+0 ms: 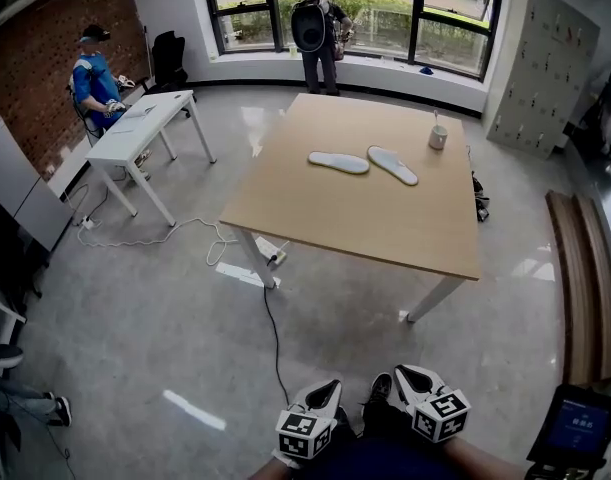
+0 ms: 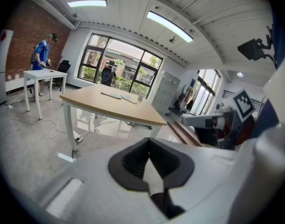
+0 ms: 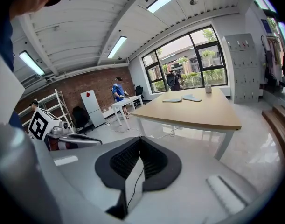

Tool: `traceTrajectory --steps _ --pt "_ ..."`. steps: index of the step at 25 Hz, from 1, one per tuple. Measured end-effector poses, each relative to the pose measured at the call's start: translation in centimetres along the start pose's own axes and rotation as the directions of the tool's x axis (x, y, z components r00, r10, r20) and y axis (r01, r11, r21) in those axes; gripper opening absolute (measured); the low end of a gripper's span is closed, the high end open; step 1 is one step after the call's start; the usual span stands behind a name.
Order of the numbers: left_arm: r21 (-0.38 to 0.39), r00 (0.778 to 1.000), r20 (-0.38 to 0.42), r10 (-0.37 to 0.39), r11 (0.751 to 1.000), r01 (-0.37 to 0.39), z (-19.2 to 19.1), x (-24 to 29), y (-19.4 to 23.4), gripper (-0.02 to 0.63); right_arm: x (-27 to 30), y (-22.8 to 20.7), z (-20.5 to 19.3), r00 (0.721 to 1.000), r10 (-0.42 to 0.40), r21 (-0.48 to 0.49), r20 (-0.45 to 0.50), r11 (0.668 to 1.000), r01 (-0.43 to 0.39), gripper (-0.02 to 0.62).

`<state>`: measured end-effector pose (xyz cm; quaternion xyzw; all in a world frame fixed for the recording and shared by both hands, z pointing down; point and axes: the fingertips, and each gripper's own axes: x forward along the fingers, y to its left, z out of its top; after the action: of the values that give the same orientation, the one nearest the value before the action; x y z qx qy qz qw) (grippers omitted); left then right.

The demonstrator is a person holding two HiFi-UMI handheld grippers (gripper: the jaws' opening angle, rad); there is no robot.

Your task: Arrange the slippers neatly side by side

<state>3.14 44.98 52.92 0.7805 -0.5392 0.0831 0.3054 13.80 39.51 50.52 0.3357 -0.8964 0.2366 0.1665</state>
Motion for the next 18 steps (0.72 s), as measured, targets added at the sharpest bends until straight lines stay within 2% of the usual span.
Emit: traceTrajectory --steps 5,10,18 --pt "-0.012 0.999 -0.003 0.039 0.999 -0.039 0.5 0.3 1.8 0.005 2.1 -0.4 1.0 1.000 0.026 -0.002 -0.002 1.000 -0.026 0.011" --pt "-0.016 0.995 0.027 0.093 0.996 -0.093 3.0 1.4 3.3 0.005 4.7 -1.0 3.2 0.996 0.088 -0.032 0.002 0.996 -0.088 0.011" --pt "-0.003 0.991 0.039 0.130 0.991 -0.130 7.0 6.3 4.2 0.005 8.3 -5.6 7.4 0.992 0.126 -0.027 0.018 0.992 -0.126 0.011"
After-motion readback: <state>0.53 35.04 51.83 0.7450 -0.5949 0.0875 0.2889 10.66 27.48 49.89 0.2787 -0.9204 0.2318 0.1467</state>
